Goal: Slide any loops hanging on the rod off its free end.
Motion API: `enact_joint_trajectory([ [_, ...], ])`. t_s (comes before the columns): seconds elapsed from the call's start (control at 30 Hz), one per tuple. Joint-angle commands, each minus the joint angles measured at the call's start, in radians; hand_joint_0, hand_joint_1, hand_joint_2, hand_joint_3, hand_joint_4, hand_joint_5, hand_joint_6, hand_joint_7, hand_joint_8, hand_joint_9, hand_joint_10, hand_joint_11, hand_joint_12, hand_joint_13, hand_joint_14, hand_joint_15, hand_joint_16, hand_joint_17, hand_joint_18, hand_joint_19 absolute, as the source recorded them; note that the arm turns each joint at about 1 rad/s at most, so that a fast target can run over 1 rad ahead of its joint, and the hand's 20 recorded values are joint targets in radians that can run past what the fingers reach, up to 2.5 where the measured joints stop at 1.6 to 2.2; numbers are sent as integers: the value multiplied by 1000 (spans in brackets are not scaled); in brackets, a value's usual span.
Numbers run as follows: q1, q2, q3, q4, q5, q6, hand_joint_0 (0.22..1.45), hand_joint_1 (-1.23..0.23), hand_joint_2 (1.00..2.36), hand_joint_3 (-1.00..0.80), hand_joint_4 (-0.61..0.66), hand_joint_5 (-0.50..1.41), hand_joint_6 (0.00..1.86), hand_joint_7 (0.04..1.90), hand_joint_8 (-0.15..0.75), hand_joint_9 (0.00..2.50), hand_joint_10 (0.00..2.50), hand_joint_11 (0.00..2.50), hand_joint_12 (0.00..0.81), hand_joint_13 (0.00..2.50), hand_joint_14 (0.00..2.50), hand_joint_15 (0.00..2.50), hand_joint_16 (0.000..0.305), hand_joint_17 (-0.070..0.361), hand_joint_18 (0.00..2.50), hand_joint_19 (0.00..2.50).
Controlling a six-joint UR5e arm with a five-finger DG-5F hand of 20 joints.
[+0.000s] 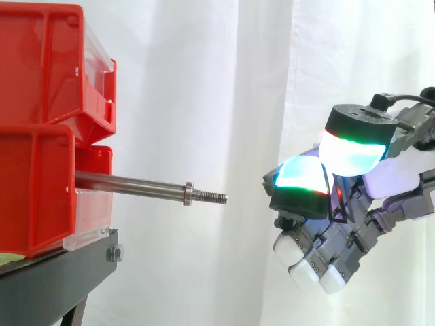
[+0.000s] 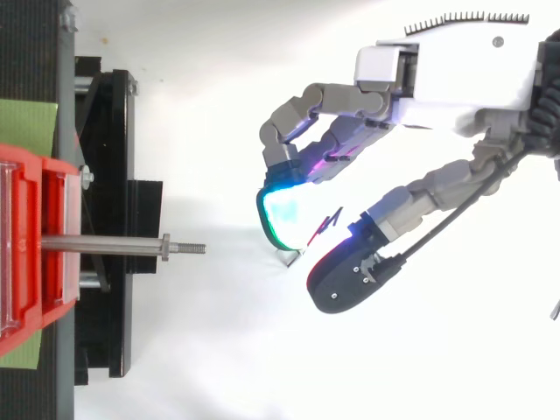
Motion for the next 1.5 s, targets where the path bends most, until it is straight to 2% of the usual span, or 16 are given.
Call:
enact_joint_trajectory([
  [0.0, -2, 0, 2, -24, -1, 6, 658, -793, 1002, -490, 122, -207, 823, 1276, 268, 756, 4, 131, 266, 739, 1, 75, 42, 95, 682, 164],
  [0.23, 2, 0, 2, -49, -1, 6, 604, -652, 1000, -500, 137, -198, 817, 1266, 281, 766, 4, 125, 273, 727, 3, 77, 43, 96, 654, 188],
  [0.67, 3, 0, 2, -52, 5, 9, 604, -496, 1000, -500, 157, -184, 802, 1247, 291, 806, 6, 114, 272, 723, 3, 88, 41, 93, 625, 194],
  [1.03, 5, 0, 2, -56, 5, 16, 616, -454, 1002, -477, 193, -151, 706, 1231, 287, 836, 3, 110, 272, 718, 3, 90, 41, 92, 604, 206],
  [1.1, 6, 0, 2, -64, 5, 19, 619, -461, 1003, -467, 196, -148, 698, 1236, 291, 837, 6, 113, 272, 718, 3, 86, 41, 92, 597, 203],
  [1.2, 6, 0, 2, -64, 5, 21, 611, -569, 1006, -439, 183, -139, 647, 1345, 289, 835, 4, 121, 273, 714, 4, 88, 41, 92, 593, 190],
  [1.27, 6, 0, 2, -64, 5, 21, 608, -662, 1007, -424, 178, -148, 658, 1347, 288, 819, 4, 122, 273, 710, 3, 87, 41, 92, 582, 187],
  [1.47, 6, 0, 0, -64, 5, 21, 621, -777, 1005, -427, 165, -174, 706, 1299, 280, 795, 4, 132, 274, 699, 1, 78, 41, 91, 575, 179],
])
